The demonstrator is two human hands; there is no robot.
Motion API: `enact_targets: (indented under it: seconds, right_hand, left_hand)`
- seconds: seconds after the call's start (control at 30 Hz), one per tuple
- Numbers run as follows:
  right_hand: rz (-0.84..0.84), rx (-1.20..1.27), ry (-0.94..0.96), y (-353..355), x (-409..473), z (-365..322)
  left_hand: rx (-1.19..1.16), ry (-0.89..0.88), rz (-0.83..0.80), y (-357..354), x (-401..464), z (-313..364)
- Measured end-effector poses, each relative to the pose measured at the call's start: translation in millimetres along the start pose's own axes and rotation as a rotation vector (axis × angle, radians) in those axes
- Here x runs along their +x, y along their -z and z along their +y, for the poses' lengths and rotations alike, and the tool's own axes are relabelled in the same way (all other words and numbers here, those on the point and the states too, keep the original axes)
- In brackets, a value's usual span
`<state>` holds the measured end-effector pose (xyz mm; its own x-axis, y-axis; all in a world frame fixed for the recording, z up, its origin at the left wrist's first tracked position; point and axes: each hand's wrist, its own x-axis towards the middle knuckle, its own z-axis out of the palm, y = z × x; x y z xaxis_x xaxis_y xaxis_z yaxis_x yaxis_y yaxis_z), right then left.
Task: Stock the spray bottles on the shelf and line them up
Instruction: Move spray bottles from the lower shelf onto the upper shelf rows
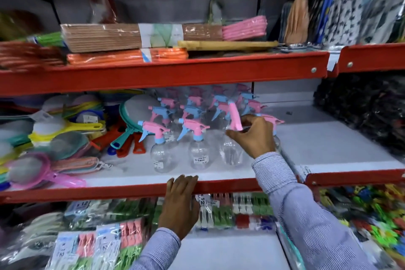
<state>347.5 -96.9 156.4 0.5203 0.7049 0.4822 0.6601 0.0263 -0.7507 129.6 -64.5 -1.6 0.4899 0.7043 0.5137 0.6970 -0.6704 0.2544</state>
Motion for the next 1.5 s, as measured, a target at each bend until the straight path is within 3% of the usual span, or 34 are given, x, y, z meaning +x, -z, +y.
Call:
enact_targets:
  seconds: [0.47, 1.07, 1.5]
  right_hand:
    - [0.147, -0.004, -0.057, -57, 14, 44]
    - [0.066, 0.173, -0.157, -64, 19, 40]
    - [0.133, 0.075, -0.105, -53, 8, 41]
  left_hand:
    - [-0.025, 0.001, 0.003, -3, 1, -4]
    - [-0.001, -0.002, -0.001, -4, 2, -4]
    - [0.017, 0.0, 0.008, -2, 2, -3]
